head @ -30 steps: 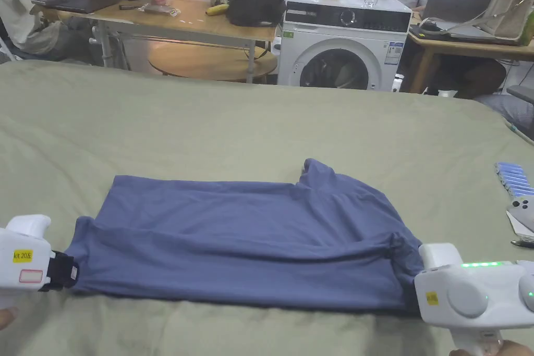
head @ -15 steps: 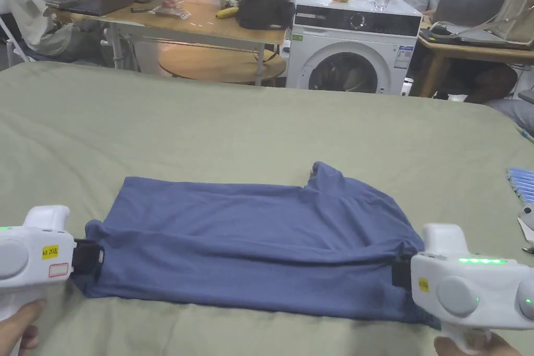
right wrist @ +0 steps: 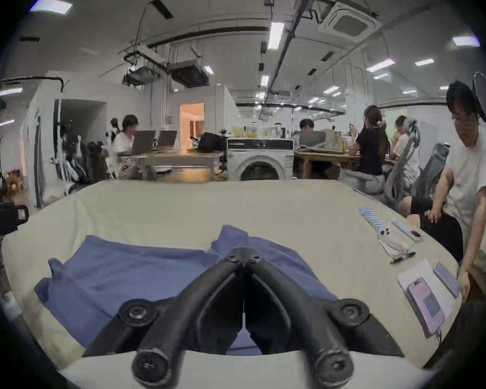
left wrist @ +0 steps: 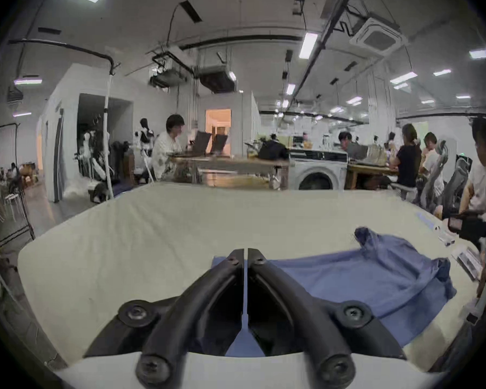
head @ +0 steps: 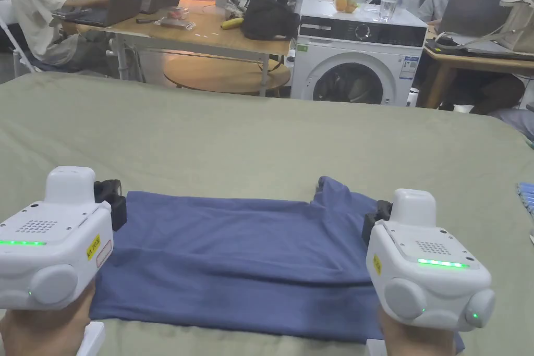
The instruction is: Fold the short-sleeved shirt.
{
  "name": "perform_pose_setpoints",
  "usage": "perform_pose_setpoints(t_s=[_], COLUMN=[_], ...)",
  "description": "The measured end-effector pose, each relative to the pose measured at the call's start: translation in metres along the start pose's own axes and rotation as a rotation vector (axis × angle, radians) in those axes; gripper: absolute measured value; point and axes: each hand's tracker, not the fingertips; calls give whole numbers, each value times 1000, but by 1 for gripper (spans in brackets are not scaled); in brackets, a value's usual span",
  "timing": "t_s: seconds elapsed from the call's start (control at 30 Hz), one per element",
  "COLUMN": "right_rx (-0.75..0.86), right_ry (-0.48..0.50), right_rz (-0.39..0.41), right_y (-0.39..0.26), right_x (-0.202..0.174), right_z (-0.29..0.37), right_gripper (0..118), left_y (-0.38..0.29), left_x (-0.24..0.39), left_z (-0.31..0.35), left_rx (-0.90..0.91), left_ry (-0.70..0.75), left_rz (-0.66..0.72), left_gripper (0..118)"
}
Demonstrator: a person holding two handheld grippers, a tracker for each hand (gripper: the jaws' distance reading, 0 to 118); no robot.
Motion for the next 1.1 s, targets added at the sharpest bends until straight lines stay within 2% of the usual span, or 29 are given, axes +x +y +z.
perform_pose_setpoints(t_s=[0.2,0.4,0.57,0.6,0.67,0.7,0.77,0.83,0.97,1.03,1.07,1.1], right_rx=[14,-47,-89,-92,-108,-114,-130,-143,-172,-188,-199,-208], right_ry=[23,49,48,48,46,48,49,49,50,40,37,41], right_rz=[17,14,15,16,19,18,22,33,42,55,56,49], right_y=[4,9,10,9,11,11,10,9,6,4,4,4], right_x=[-7,-8,-5,-4,-2,0,2,5,11,15,18,22], right_z=[-23,-58,-83,-87,-94,-96,-101,-105,-110,-112,-114,-115], right_gripper=[0,0,0,0,0,0,0,0,0,0,0,0], left_y=[5,12,20,21,20,19,11,3,-26,-26,-23,-24], left_x=[-18,-47,-62,-66,-73,-76,-79,-78,-67,-57,-52,-48], left_z=[-45,-129,-200,-214,-240,-252,-271,-287,-312,-305,-302,-300], left_rx=[-89,-383,-534,-561,-676,-732,-801,-855,-996,-939,-928,-925], left_ry=[-7,-46,-77,-80,-79,-93,-120,-87,-42,-46,-24,-11], left_rz=[50,69,43,64,133,165,221,207,102,32,28,17], left_gripper=[0,0,0,3,36,47,53,61,62,61,56,44])
